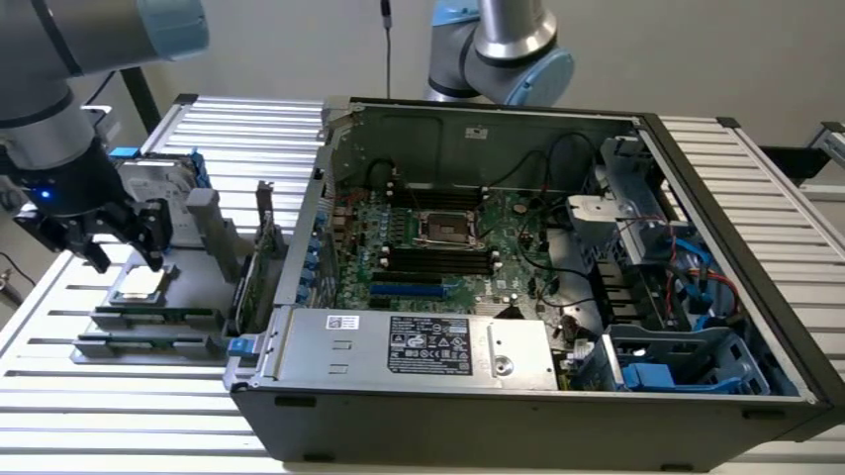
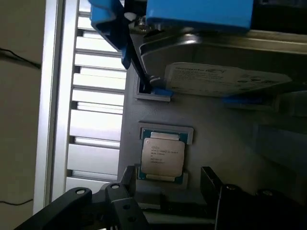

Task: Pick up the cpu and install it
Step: 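Pick up the cpu and move it towards the insertion slot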

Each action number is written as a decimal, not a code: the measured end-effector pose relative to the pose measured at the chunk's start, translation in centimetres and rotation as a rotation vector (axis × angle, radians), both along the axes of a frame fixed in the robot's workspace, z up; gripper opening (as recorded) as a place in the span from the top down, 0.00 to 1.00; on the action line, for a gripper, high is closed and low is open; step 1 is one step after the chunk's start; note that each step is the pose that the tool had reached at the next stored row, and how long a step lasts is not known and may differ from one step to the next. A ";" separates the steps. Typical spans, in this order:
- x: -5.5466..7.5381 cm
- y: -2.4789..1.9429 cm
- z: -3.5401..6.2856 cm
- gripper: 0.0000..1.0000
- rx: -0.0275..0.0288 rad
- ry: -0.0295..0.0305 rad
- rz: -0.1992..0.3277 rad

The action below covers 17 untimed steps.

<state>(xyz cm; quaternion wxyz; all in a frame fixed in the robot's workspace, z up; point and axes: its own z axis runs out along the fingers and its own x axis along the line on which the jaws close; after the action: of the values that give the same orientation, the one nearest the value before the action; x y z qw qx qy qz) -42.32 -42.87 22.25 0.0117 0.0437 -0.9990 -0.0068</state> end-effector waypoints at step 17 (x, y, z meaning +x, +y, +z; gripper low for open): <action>-0.2 0.27 -1.78 0.35 -0.0062 0.0001 -0.012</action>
<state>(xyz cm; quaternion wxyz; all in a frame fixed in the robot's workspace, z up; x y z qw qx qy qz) -42.52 -42.60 20.47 0.0118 0.0378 -0.9992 -0.0038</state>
